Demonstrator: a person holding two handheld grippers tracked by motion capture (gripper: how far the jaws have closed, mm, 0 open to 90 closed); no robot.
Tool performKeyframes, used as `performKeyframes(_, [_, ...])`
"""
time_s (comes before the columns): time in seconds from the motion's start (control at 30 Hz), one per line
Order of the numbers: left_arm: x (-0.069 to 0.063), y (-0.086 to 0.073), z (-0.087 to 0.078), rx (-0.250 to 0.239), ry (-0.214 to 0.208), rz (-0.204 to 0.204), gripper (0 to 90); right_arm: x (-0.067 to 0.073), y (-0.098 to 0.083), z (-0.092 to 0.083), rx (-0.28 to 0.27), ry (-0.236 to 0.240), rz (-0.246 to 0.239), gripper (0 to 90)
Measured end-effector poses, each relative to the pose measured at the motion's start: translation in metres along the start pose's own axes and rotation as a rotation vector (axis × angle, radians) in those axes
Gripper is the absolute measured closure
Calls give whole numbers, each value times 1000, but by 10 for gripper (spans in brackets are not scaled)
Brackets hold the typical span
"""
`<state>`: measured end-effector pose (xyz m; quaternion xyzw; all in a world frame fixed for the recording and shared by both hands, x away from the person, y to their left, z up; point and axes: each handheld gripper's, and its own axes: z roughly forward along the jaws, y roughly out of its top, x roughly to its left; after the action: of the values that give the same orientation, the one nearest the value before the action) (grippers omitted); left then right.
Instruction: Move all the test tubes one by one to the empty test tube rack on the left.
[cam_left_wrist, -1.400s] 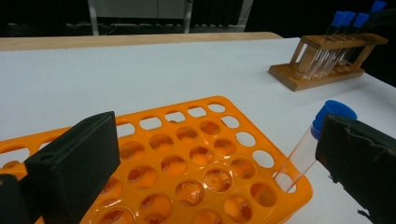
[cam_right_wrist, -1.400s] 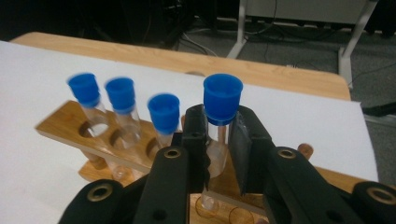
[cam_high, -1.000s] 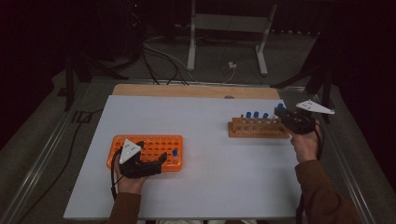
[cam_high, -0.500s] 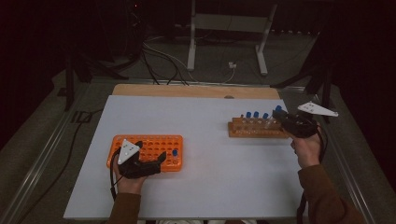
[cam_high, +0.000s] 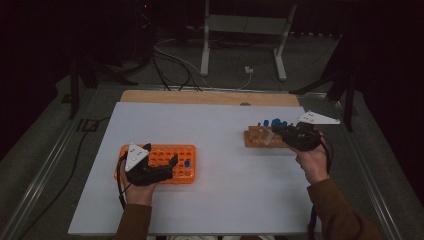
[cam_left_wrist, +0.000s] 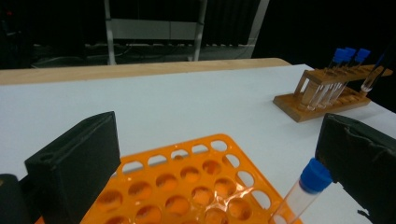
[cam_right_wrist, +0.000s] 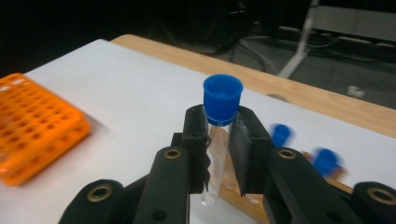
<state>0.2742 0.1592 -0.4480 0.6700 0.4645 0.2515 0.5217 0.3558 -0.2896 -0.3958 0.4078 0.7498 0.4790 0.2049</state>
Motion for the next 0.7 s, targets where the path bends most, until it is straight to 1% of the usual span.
performKeyframes(0.07, [-2, 4, 1, -8, -1, 4, 10, 8, 4, 6, 4, 21, -14, 772])
performKeyframes(0.13, [-4, 9, 3, -14, -5, 16, 10, 16, 8, 11, 6, 45, -20, 772])
performKeyframes(0.3, [-13, 22, 11, -20, -32, 33, 13, 38, 16, 26, 1, 95, -44, 772])
performKeyframes(0.4, [-19, 28, 18, -10, -52, 44, 16, 50, 19, 36, 0, 125, -46, 772])
performKeyframes(0.5, [-24, 32, 26, 12, -72, 59, 32, 63, 23, 44, -4, 158, -55, 772])
performKeyframes(0.6, [-29, 35, 35, 47, -83, 73, 52, 76, 27, 51, -6, 186, -64, 772])
performKeyframes(0.7, [-33, 38, 43, 72, -97, 82, 96, 86, 31, 57, -7, 206, -73, 772])
